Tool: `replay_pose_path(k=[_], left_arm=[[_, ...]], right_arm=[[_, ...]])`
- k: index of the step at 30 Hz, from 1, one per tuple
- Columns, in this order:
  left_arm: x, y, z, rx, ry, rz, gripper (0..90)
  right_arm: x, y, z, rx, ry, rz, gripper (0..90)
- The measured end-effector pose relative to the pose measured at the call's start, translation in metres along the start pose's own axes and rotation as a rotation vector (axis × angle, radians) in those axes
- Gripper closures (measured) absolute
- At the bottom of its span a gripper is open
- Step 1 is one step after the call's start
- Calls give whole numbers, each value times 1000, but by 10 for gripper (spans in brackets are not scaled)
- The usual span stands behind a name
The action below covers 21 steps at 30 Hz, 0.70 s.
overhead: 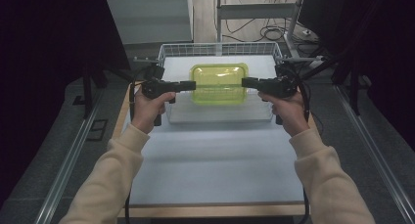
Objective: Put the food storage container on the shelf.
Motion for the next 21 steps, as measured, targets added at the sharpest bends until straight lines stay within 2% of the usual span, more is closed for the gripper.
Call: replay_pose_path(k=[4, 8, 12, 21], left_arm=[[-8, -6, -7, -11, -8, -3, 808], [-18, -14, -14, -11, -7, 12, 808], [-28, -24, -22, -29, -15, 38, 807], [-46, -40, -35, -56, -36, 39, 802]], right_arm=[[-4, 9, -6, 3, 2, -7, 805], [-13, 16, -12, 20, 7, -20, 805], [-23, 25, -20, 41, 2, -29, 804], [-34, 38, -34, 59, 9, -55, 804]])
Point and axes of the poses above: each handheld gripper's, and its own axes: z roughly backward along the jaws, x roughly out of its underside, y roughly to its right, the point moved 8 cm from there along -z, roughly forward along the jaws, and after that the axes turned 8 degrees about y, right-handed, at the moved point
